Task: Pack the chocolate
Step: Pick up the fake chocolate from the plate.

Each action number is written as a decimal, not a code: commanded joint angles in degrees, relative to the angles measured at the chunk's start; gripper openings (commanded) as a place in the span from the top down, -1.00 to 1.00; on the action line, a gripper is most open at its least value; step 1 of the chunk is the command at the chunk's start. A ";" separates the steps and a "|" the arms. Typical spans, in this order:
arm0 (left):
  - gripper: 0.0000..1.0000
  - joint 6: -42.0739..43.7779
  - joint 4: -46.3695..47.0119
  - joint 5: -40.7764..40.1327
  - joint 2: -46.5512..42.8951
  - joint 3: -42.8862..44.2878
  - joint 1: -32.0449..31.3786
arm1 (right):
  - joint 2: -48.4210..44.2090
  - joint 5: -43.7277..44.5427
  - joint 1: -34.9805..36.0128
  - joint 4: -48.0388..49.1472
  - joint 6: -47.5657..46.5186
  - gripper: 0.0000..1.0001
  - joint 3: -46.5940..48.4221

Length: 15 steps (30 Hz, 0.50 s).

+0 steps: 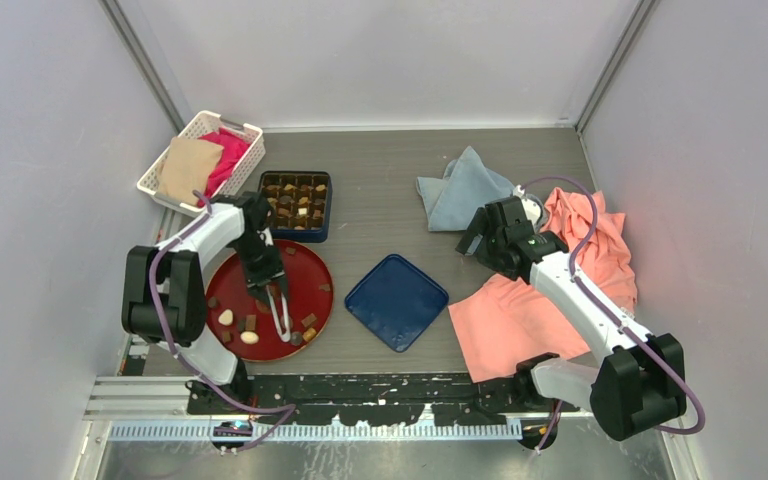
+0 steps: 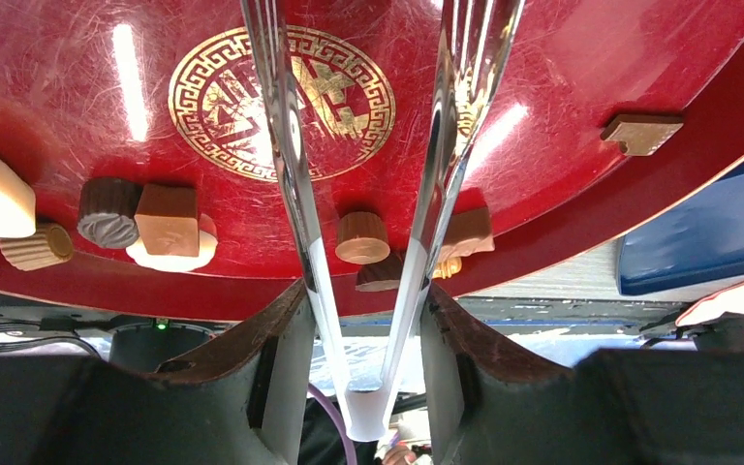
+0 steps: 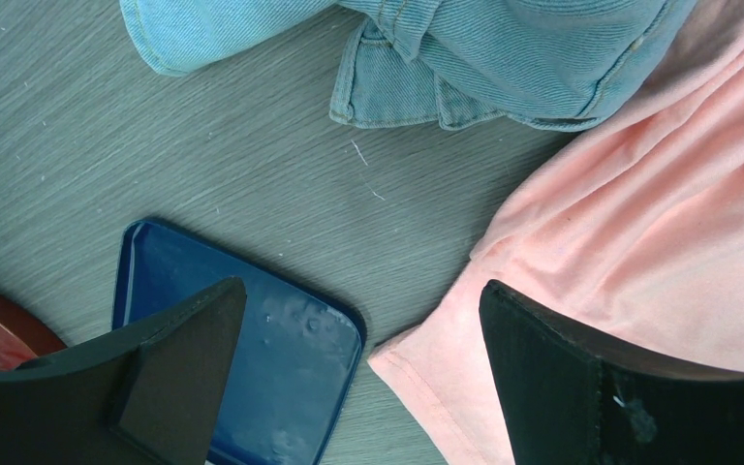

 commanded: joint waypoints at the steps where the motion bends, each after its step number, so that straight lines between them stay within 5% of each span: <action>1: 0.14 2.07 -0.59 2.38 0.43 2.16 1.19 | -0.46 1.21 0.12 0.75 0.00 -0.92 2.18; 15: 0.15 3.59 0.56 3.24 4.07 3.92 5.83 | -0.45 1.80 0.13 0.42 0.09 -0.92 2.20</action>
